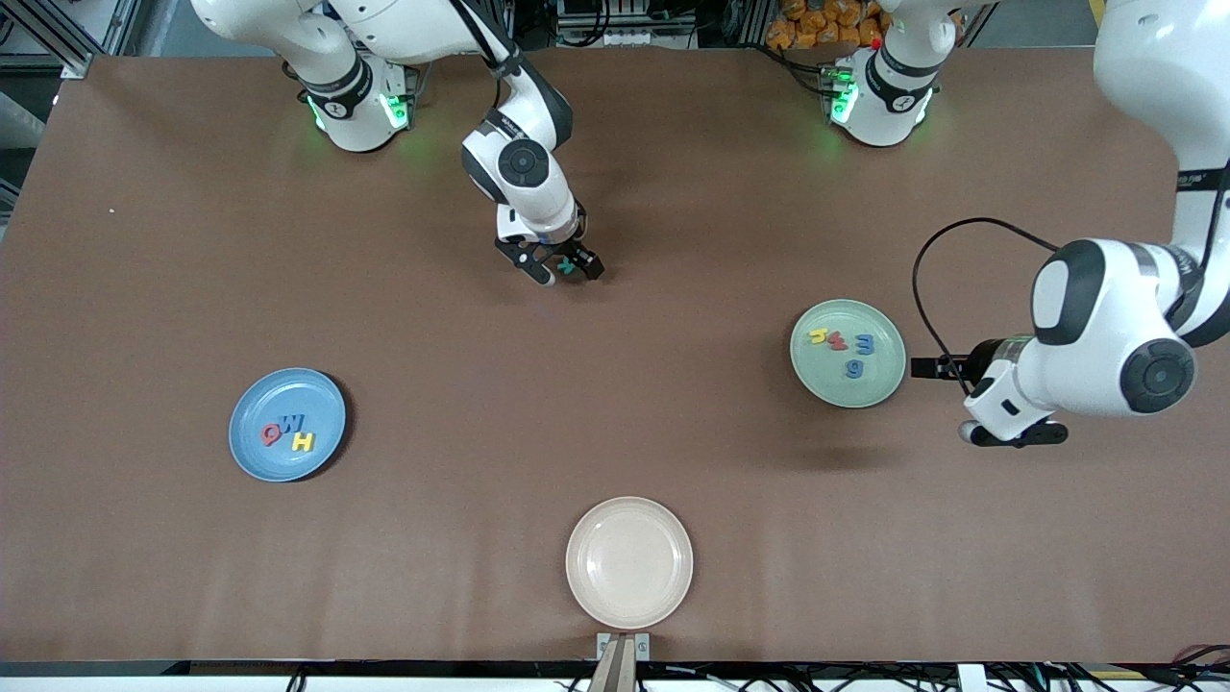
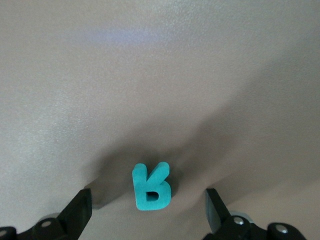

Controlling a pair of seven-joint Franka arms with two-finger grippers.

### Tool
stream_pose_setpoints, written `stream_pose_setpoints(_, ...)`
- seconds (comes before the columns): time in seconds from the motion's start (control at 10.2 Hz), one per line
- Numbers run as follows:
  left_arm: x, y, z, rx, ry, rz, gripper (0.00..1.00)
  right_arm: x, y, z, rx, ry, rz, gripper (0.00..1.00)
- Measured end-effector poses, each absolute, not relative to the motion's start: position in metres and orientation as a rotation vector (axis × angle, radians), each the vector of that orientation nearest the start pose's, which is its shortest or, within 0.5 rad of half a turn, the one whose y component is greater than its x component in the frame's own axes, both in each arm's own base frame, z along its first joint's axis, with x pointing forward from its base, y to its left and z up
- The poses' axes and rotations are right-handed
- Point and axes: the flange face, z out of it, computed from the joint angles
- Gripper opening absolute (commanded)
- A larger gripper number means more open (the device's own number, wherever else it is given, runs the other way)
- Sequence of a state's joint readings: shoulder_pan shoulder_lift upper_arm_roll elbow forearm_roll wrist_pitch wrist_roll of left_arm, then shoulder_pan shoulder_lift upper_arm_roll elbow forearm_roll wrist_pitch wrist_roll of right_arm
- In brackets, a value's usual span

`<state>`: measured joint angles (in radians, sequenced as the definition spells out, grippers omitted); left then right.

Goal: Sort uppercase to blue plate, lowercase to green plate
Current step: 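Grasp the teal K with the right gripper while the left gripper withdraws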

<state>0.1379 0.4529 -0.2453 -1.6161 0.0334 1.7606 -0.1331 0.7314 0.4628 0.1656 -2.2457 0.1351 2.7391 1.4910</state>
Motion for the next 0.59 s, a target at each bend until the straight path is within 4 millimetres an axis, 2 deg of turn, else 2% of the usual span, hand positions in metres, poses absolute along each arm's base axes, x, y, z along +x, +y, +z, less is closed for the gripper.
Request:
stream_pose_setpoints(0.1, 0.638, -0.052, 0.36, -3.146, -0.033, 0.452, 1.0, 0.341, 0.423, 0.164, -2.853, 1.102, 0.163, 1.0)
stream_pose_setpoints(0.2, 0.636, -0.054, 0.37, -3.145, -0.029, 0.439, 1.0, 0.341, 0.422, 0.164, -2.849, 1.11, 0.162, 0.81)
stream_pose_setpoints(0.29, 0.634, -0.052, 0.379, -3.142, -0.032, 0.431, 1.0, 0.342, 0.422, 0.164, -2.844, 1.124, 0.162, 0.32)
stream_pose_setpoints(0.39, 0.633, -0.049, 0.391, -3.141, -0.043, 0.408, 1.0, 0.343, 0.423, 0.167, -2.836, 1.128, 0.158, 0.0)
stream_pose_setpoints(0.59, 0.63, -0.045, 0.421, -3.143, -0.052, 0.341, 1.0, 0.346, 0.424, 0.173, -2.822, 1.133, 0.149, 0.0)
